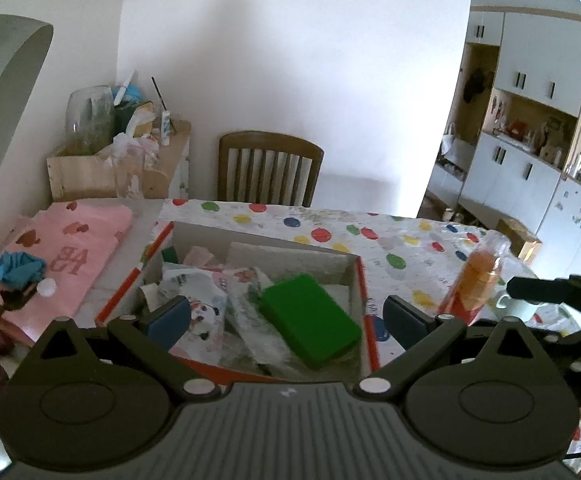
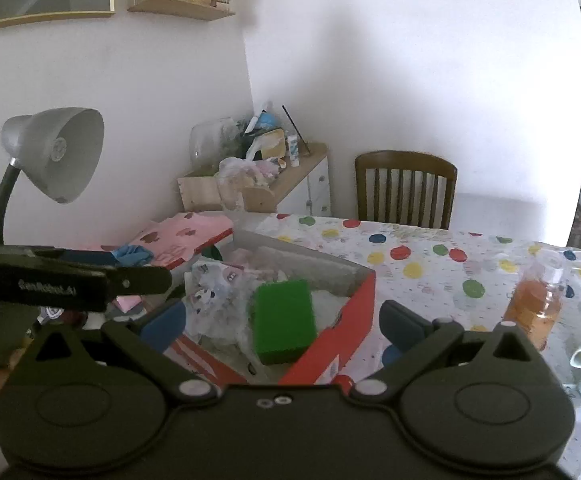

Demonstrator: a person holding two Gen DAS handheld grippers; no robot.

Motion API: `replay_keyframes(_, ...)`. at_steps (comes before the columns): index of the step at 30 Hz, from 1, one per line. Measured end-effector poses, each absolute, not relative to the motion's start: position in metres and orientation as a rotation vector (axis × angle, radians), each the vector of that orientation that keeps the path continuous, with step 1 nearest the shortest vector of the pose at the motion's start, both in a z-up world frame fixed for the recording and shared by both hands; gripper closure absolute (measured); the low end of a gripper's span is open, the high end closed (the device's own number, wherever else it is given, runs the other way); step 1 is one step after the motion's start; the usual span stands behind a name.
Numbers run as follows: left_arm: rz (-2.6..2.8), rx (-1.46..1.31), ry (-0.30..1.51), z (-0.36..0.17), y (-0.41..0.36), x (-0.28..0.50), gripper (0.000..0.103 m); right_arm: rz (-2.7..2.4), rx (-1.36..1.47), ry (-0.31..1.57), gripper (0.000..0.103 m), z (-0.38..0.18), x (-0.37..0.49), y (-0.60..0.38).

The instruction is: Organize soft objects

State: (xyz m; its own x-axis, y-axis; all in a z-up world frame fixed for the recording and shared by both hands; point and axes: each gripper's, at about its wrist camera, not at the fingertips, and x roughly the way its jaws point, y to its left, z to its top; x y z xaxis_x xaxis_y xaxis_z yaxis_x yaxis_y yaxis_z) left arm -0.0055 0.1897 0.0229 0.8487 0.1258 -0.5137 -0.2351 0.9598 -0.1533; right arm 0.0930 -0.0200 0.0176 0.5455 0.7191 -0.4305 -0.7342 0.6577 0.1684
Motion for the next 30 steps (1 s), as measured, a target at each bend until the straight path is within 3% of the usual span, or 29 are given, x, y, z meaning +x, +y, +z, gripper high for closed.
replay_keyframes(30,0.170,-0.168,0.477,0.028,0.145,-0.039,0.000,0.762,0.054,0.496,0.000,0.012,0.073,-0.053)
